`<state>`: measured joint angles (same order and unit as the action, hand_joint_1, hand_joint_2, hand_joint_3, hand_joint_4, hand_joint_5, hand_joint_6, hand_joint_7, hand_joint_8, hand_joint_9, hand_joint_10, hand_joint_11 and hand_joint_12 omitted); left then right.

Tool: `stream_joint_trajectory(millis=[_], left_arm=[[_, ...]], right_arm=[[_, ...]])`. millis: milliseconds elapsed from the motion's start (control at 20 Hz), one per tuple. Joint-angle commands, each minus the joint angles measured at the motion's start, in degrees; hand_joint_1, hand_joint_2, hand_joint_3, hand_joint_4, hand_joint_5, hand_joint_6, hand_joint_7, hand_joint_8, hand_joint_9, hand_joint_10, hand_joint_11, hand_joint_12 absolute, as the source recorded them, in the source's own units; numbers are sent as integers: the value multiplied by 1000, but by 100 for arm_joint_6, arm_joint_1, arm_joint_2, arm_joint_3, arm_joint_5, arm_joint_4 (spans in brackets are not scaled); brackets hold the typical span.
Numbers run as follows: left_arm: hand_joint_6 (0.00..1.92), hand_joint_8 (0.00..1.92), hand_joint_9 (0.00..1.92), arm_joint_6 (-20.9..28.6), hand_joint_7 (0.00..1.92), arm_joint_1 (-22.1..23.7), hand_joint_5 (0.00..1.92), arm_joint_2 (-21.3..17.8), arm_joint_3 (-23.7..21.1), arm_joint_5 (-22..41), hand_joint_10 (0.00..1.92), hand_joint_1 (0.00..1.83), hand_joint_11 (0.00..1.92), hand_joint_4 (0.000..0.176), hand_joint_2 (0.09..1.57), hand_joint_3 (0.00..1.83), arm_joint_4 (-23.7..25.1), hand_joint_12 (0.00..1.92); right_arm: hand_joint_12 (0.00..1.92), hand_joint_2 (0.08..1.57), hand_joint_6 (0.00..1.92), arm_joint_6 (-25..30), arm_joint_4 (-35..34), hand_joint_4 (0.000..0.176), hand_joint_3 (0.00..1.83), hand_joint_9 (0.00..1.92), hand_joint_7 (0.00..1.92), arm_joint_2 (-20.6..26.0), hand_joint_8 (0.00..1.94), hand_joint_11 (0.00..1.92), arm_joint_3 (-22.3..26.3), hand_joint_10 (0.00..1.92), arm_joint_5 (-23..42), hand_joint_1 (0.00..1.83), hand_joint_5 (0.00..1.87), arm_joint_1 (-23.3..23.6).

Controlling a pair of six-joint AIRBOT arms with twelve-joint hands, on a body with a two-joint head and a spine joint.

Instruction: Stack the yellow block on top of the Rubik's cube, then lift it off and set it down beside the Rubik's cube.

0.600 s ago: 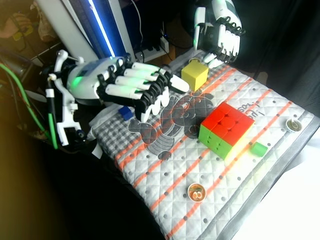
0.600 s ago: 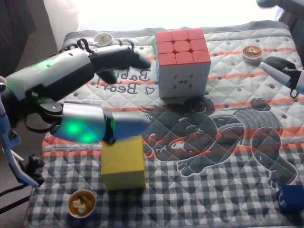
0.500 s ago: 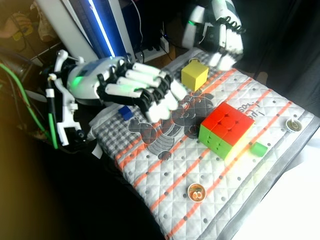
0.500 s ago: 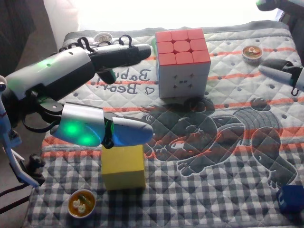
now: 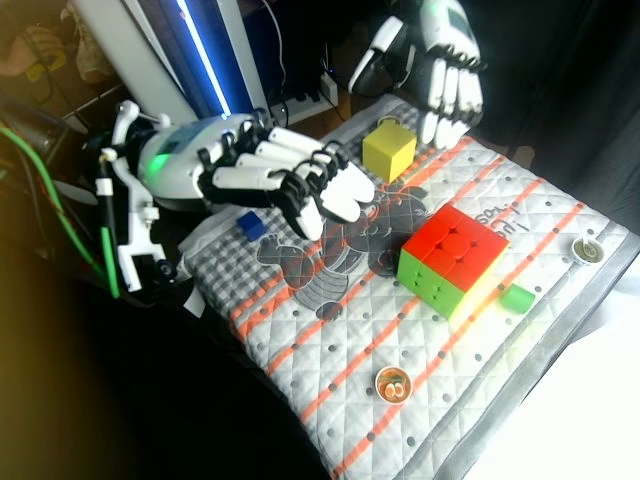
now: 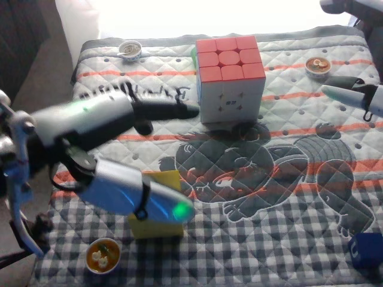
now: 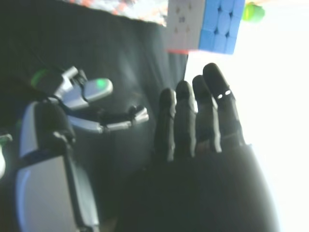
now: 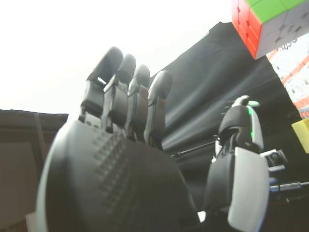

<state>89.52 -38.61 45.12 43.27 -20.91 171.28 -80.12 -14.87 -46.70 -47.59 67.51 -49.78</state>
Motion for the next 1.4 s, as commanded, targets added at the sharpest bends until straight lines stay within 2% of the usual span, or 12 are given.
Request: stream_joint_trajectory(millis=[0,250,350,400,500,650,850,1000,1050,1100,1200,1350], left_arm=[[1,1,101,8,254,57,287,25,-7,-429,366,740,0,0,811,9,129,1333],[1,0,175,7,242,-63,242,183,94,30,138,620,0,9,811,5,129,1116],[0,1,182,4,239,-63,230,290,187,293,119,603,0,38,808,2,129,1142],[0,1,164,-5,230,-68,227,316,214,373,103,610,0,42,798,0,129,1088],[4,0,162,-20,218,-80,245,388,300,574,79,635,0,20,801,0,129,998],[2,1,118,-163,179,-34,208,528,456,947,36,594,0,17,865,21,129,844],[23,8,157,-345,218,-16,305,569,501,1185,26,646,0,0,988,46,129,937],[116,16,243,-333,343,-48,634,603,537,1019,43,811,0,0,1207,25,129,1125],[1203,21,284,-333,399,-65,646,598,564,851,56,913,0,0,1272,22,45,1311],[1388,44,353,-333,508,-75,672,586,579,734,89,990,0,0,1280,6,-45,1263],[1375,68,420,-334,620,-107,720,523,589,320,122,1072,0,0,1258,0,-275,1306],[1457,65,307,-337,628,-49,671,407,529,-245,548,1042,0,0,1286,4,-416,1380]], right_arm=[[1468,1056,424,-10,113,0,17,255,445,0,17,0,-24,488,669,661,468,81],[1394,1038,414,-10,113,0,1,213,478,-12,15,0,-33,522,647,637,493,97],[1417,1043,403,-10,115,0,2,251,517,-12,26,0,-32,531,644,632,507,100],[1393,1045,369,-10,115,0,1,265,519,-12,15,0,-33,489,644,632,533,103],[1409,1060,354,-10,120,0,6,273,517,-12,9,0,-32,482,644,605,549,124],[1476,1076,358,-10,129,0,9,291,529,-13,10,0,-32,519,645,634,572,134],[1549,1108,413,-10,135,0,10,374,649,-14,44,55,-33,608,645,787,593,159],[1541,1109,440,-9,135,0,8,407,695,-14,58,71,-32,625,646,843,627,161],[1560,1114,444,-9,133,0,8,412,705,-14,58,47,-32,629,646,852,629,161],[1569,1110,451,-9,133,0,5,411,718,-14,59,10,-32,629,646,894,636,161],[1572,1114,445,-9,129,0,4,432,729,-14,48,3,-32,598,646,903,643,160],[1542,1109,409,-9,121,0,0,430,695,-14,11,0,-33,518,647,935,654,160]])
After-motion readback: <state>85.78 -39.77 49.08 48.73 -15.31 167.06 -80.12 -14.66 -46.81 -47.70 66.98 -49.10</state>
